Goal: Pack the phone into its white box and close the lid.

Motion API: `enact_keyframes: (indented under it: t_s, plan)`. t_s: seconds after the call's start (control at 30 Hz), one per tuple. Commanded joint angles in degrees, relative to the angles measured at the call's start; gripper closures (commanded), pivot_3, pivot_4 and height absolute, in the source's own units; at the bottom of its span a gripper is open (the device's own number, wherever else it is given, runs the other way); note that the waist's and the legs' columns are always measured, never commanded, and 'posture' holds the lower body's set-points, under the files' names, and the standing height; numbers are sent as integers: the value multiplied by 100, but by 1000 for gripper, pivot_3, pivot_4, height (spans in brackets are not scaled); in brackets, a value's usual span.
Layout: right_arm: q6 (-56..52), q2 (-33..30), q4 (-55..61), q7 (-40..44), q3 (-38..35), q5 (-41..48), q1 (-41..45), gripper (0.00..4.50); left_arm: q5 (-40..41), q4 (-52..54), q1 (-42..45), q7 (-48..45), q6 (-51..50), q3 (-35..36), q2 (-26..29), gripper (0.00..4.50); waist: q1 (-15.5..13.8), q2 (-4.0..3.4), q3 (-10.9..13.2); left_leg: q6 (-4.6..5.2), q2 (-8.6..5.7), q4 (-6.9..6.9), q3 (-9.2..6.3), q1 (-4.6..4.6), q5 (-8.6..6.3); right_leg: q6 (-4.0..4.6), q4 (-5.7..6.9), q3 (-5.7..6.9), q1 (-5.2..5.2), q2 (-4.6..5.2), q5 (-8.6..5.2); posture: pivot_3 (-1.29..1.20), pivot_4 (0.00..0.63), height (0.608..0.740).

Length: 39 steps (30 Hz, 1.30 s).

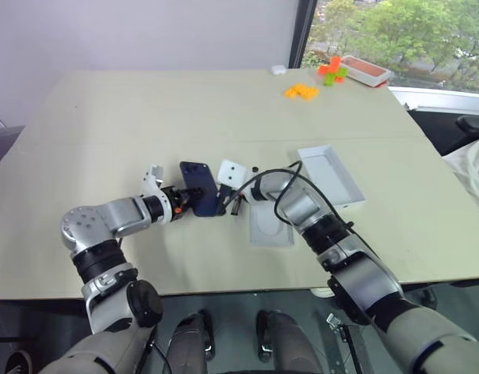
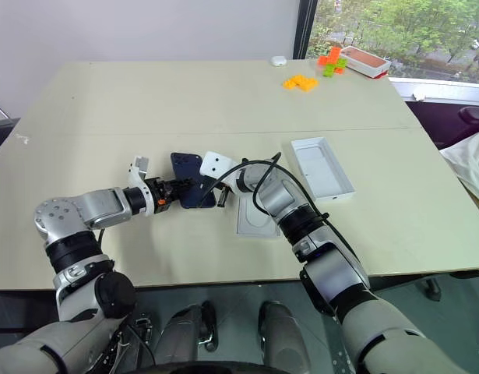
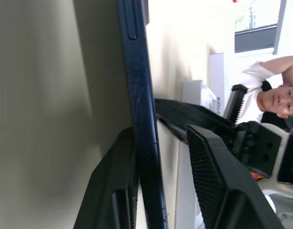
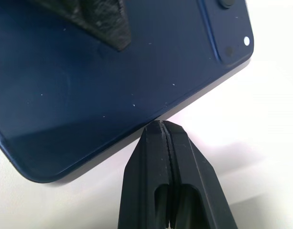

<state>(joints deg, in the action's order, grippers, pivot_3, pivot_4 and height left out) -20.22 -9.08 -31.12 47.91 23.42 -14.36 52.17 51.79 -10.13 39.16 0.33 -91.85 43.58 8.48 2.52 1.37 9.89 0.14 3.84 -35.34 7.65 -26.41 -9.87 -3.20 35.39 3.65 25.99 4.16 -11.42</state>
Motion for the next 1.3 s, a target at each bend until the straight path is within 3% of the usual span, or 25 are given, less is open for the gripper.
enact_keyframes:
  t_s: [0.03, 0.13, 0.23, 0.3, 0.63, 0.83, 0.93, 1.03, 1.17, 1.3]
  plan:
    - [10, 18, 60, 49, 93, 8, -69, 4500, 29, 123, -36, -198, 14, -41, 71, 2626, 0, 0, 0, 0, 0, 0, 0, 0, 0, 0, 0, 0, 0, 0, 0, 0, 150, 740]
    - [21, 14, 54, 42, 97, 1, -67, 4500, -31, 99, -95, -242, 43, -81, 45, 2626, 0, 0, 0, 0, 0, 0, 0, 0, 0, 1, 0, 0, 0, 0, 0, 0, 150, 740]
    - [21, 10, 60, 41, 98, 3, -72, 4500, -105, 73, -84, -236, 73, -49, 3, 3497, -1, 0, 0, 0, 0, -1, 0, 0, 0, 2, 1, 0, 0, 1, 0, 0, 150, 740]
    - [23, 7, 62, 39, 99, 4, -72, 4500, -148, 53, -87, -285, 104, -81, 24, 4414, -5, 3, -3, 0, 0, -2, 0, 0, 0, 2, 1, 0, -1, 1, 0, 0, 150, 740]
    - [-36, -30, 146, 44, -34, 135, -20, 4500, -20, 11, -128, -536, -52, 78, 18, 4414, 0, 3, -3, 0, 1, -4, -1, 9, 0, 15, 2, 0, -12, 4, -5, 0, 150, 740]
    - [-1191, -32, 1275, 598, -1081, 1489, 107, 4500, 538, 59, -212, -781, -65, 205, 281, 4414, -1, 7, 4, 1, 1, -6, -1, -11, 1, 2, 11, -1, 14, 4, 2, 0, 150, 740]
    - [-2503, -238, 2254, 1023, -1793, 2624, 91, 4500, 1017, 423, -463, -1176, -65, -169, 668, 4414, -6, 8, 5, 1, 4, -6, -2, -14, 1, -1, 19, -2, 23, 1, 3, 0, 150, 740]
    - [-3042, -712, 2955, 1378, -2031, 3251, -255, 4500, 1498, 441, -518, -1390, -65, -341, 925, 4414, -48, 8, 4, 0, 6, -4, -5, -14, 0, 2, 20, 0, 24, 3, 1, 0, 150, 740]
    - [-2934, -1449, 3210, 1700, -2106, 3540, -754, 4500, 1811, 799, -530, -1480, -28, -683, 968, 4414, -81, 10, 4, 3, -2, -1, 0, -14, -3, 24, 6, 1, 21, 41, -11, 0, 150, 740]
    - [-2298, -2098, 3163, 1841, -2243, 3521, -1132, 2623, 1783, 815, -508, -1389, -58, -1068, 851, 4471, -152, 9, 5, 6, -12, -3, 6, -22, -5, 25, -5, -3, 23, 48, -10, 0, 150, 740]
